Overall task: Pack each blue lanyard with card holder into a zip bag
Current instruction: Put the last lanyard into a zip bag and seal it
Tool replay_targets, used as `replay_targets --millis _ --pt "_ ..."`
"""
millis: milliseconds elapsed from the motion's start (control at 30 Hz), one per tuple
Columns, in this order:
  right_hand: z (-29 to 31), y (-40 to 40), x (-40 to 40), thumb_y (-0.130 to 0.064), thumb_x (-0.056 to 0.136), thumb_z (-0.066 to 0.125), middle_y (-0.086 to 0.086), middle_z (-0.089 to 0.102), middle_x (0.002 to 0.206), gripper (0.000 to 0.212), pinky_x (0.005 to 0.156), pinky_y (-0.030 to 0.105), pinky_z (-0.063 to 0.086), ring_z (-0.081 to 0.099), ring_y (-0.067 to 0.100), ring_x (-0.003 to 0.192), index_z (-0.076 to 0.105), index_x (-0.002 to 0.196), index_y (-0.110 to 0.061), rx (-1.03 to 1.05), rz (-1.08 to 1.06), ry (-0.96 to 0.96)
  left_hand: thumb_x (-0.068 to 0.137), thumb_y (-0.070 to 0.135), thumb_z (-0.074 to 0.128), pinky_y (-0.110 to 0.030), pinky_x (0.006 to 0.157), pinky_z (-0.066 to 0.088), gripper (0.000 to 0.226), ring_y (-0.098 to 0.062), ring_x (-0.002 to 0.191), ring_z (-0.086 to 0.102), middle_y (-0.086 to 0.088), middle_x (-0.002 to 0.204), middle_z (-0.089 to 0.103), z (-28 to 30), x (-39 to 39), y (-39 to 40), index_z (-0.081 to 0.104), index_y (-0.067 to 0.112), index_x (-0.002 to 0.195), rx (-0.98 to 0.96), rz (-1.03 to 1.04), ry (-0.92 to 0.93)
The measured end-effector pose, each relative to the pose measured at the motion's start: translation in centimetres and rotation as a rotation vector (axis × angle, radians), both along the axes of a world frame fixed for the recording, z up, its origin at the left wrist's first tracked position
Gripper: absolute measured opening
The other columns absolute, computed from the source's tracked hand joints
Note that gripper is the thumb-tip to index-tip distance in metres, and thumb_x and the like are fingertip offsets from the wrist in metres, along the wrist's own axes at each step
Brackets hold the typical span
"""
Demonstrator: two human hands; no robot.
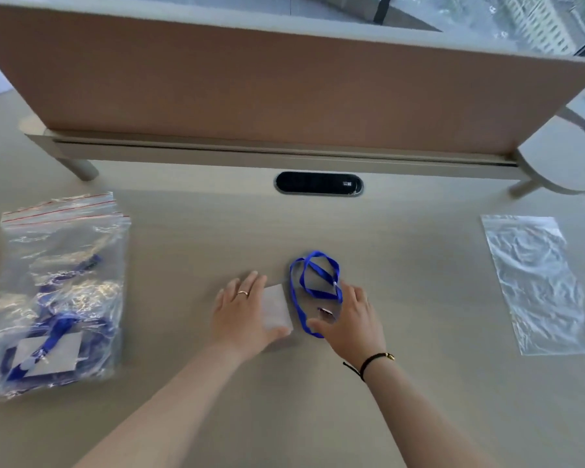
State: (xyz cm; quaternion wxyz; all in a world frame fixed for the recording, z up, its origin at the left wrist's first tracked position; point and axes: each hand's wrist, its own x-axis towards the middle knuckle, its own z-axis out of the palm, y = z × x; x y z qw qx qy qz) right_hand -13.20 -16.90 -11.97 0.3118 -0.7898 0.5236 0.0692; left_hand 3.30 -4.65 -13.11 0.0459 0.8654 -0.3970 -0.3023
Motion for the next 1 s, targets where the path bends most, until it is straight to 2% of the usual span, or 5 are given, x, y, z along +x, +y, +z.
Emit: replay_targets --millis 133,400,633,833,1000 --pt "-0.7 -0.2 -0.9 -0.049 0.065 0.076 -0.009 0.041 0.132 0.09 0.09 0.032 0.048 0.049 0.02 0.112 0.034 0.143 -0.034 -0.019 0.197 0.038 0.063 0.067 0.074 -0.042 0.121 0.015 0.111 -0.021 0.151 0.013 0.013 0.164 0.016 -0.1 -2.4 -1.3 0.019 0.032 0.154 0.022 0.091 -0.051" --pt "-2.0 -1.2 -2.8 -0.018 0.09 0.054 -0.003 0.057 0.111 0.021 0.069 0.035 0.051 0.059 0.024 0.094 0.062 0.109 -0.024 0.011 0.238 -0.062 0.074 0.047 0.066 -0.036 0.123 0.013 0.098 -0.016 0.152 0.008 0.007 0.165 0.012 1.6 -6.2 -1.8 0.013 0.031 0.155 0.043 0.226 0.014" --pt "-0.3 -2.8 -3.5 -0.017 0.093 0.051 -0.005 0.058 0.094 0.023 0.064 0.032 0.046 0.058 0.022 0.084 0.071 0.103 -0.023 0.063 0.356 -0.167 0.079 0.049 0.067 -0.032 0.123 -0.003 0.103 -0.009 0.151 -0.015 0.018 0.163 -0.015 3.5 -7.2 -2.6 -0.004 0.044 0.153 -0.125 -0.177 0.001" --pt "3.4 -2.0 -2.8 -0.009 0.086 0.058 -0.009 0.063 0.092 0.023 0.069 0.028 0.051 0.06 0.008 0.079 0.074 0.087 -0.025 0.22 0.38 -0.456 0.081 0.026 0.062 -0.025 0.094 0.045 0.044 -0.006 0.111 0.054 0.013 0.116 0.065 4.1 -7.6 -4.3 0.055 0.037 0.123 -0.291 -0.047 0.294" --pt "6.1 -1.9 -1.5 -0.003 0.086 0.064 -0.008 0.062 0.086 0.026 0.058 0.01 0.043 0.06 0.002 0.065 0.079 0.094 -0.022 0.382 0.084 -0.585 0.092 0.011 0.057 -0.021 0.062 0.048 0.013 -0.013 0.069 0.061 0.004 0.076 0.071 6.6 -7.0 -3.1 0.07 0.015 0.092 -0.261 0.402 0.763"
